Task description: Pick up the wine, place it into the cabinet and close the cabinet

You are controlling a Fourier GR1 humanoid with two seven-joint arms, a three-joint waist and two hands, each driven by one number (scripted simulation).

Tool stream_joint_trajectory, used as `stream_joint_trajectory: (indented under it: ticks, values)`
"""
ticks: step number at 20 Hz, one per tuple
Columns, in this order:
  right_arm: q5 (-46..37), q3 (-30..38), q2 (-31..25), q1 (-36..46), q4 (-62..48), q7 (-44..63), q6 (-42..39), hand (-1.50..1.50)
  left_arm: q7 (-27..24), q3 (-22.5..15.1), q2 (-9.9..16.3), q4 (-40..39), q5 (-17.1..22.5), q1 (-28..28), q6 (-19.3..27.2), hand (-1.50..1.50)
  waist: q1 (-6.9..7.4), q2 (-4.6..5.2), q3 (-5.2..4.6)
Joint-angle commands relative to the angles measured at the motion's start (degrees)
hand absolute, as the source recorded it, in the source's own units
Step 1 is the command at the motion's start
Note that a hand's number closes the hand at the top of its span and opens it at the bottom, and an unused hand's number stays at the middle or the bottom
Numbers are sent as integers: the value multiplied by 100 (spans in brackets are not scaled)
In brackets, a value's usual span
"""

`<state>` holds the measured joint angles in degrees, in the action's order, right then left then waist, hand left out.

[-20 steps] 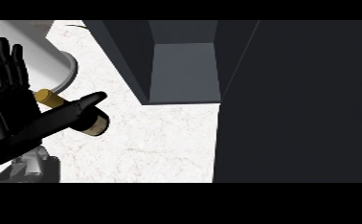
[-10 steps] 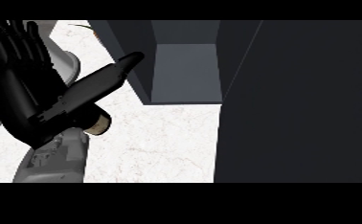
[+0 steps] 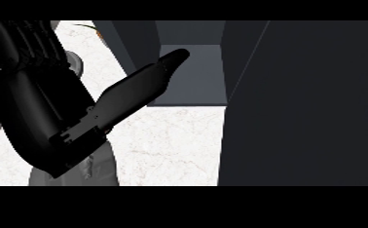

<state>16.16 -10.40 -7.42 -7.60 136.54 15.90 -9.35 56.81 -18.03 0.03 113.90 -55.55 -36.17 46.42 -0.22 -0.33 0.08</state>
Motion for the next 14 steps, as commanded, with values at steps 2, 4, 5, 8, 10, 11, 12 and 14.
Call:
stream_joint_trajectory:
  ticks: [2, 4, 5, 8, 10, 11, 12, 14]
  values:
    - [225, 30, -16, -31, 405, 261, 56, -150, 1599, -563, -3, 85, -1205, -420, 151, -150, -5, -6, 1]
    - [7, -226, 12, -221, 737, 345, 115, -150, 1618, -328, -3, 112, -1303, -721, -240, -150, -25, -4, -2]
    - [208, 133, -31, 342, 581, 782, 400, -150, 1871, -468, -3, 395, -1376, -678, -481, -150, 24, -8, -4]
    - [323, 188, -59, 382, 468, 717, 293, -150, 1993, -540, -3, 174, -1635, -799, -372, -150, -6, 8, -3]
    - [269, 70, -79, 346, 838, 910, 358, -150, 2072, -506, -3, 497, -1789, -736, -747, -150, 2, -7, -5]
    - [-118, -184, 87, 468, 413, 649, 376, -150, 2299, -472, -3, 267, -1847, -1028, -672, -150, -3, 1, -4]
    - [-7, -188, 31, 386, 812, 950, 480, -150, 2147, -144, -3, 127, -1771, -1233, -905, -150, -26, -2, -5]
    - [258, 93, -161, 272, 908, 884, 298, -150, 2279, -322, -3, 566, -1898, -962, -1190, -150, -15, -14, -3]
